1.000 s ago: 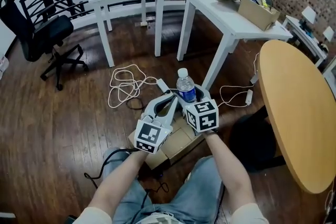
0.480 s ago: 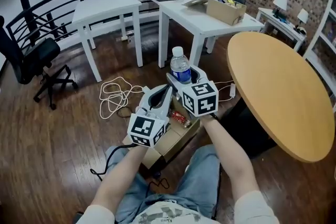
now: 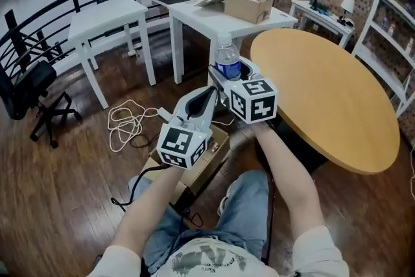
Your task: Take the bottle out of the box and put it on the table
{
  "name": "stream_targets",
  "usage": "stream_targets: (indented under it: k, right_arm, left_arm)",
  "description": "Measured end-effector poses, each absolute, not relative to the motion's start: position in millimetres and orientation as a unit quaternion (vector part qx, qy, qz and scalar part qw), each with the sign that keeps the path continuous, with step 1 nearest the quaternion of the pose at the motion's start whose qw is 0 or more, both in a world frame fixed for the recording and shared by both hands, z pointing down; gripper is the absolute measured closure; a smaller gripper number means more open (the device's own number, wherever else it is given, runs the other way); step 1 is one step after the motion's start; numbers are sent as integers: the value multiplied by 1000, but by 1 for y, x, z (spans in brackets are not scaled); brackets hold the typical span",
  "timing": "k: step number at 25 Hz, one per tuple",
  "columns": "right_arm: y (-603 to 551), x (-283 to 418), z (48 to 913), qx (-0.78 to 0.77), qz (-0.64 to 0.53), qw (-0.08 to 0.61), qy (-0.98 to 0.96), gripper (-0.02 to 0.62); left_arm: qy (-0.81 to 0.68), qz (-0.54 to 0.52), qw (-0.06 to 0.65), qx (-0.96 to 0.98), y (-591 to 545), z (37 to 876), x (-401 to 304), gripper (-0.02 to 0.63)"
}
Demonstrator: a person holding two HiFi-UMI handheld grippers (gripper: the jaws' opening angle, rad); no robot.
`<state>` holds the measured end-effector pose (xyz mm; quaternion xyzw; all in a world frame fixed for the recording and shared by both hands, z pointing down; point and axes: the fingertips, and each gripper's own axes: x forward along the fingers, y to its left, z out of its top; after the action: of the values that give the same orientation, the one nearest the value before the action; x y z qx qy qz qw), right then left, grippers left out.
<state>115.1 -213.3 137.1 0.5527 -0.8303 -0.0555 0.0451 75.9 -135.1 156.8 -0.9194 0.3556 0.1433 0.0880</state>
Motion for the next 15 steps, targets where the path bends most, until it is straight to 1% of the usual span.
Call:
stream_targets:
  k: [9,15]
  right_arm:
    - [-177,201,106,608,-69,42,-790,298]
    - [-145,267,94,645,-69,37,-760,298]
  left_arm:
    - [302,158,64,-938,-116,139,148,606]
    - [264,151,49,-951,-99,136,212,606]
